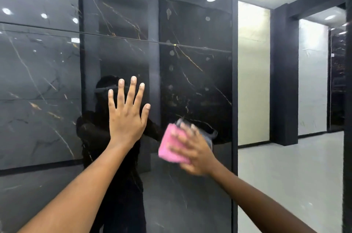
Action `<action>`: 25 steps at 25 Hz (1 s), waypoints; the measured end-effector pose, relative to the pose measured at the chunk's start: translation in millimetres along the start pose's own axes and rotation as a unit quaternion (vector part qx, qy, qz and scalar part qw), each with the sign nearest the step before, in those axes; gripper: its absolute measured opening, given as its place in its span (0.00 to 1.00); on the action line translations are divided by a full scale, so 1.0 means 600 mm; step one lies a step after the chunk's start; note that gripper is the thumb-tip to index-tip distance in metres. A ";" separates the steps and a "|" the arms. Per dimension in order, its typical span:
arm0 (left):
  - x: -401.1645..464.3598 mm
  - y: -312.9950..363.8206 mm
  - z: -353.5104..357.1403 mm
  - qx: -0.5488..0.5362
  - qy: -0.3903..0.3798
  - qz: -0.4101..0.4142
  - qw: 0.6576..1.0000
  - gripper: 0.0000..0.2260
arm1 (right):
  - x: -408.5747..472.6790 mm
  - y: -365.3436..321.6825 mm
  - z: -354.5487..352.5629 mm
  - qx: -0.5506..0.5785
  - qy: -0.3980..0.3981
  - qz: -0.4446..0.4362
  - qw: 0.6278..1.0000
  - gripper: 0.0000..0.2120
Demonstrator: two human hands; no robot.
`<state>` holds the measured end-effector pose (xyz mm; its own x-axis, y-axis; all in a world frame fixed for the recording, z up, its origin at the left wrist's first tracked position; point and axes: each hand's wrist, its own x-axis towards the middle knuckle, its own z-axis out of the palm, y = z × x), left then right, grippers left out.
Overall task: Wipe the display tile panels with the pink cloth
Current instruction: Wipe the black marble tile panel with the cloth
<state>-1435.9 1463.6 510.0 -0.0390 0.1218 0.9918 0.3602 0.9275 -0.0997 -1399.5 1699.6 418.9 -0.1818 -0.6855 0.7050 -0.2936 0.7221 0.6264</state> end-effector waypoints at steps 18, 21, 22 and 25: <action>-0.241 0.068 0.016 -0.016 -0.081 -0.074 0.994 0.27 | -0.156 -0.033 0.032 0.046 -0.075 -0.218 0.972 0.27; -0.237 0.077 0.015 -0.027 -0.075 -0.091 0.993 0.27 | -0.062 0.130 -0.017 0.050 0.155 0.183 0.970 0.29; -0.240 0.081 0.015 -0.036 -0.075 -0.093 0.992 0.27 | -0.059 0.153 -0.022 0.060 0.211 0.309 0.926 0.30; -0.272 0.095 0.016 -0.058 -0.082 -0.096 0.990 0.27 | -0.186 0.037 0.040 0.051 0.190 0.449 0.872 0.29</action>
<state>-1418.2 1499.9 341.4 -0.2642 0.0111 0.9644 0.4366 0.8930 0.1093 -1408.2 1790.1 346.3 -0.0633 0.2456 0.9673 -0.2780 0.9265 -0.2535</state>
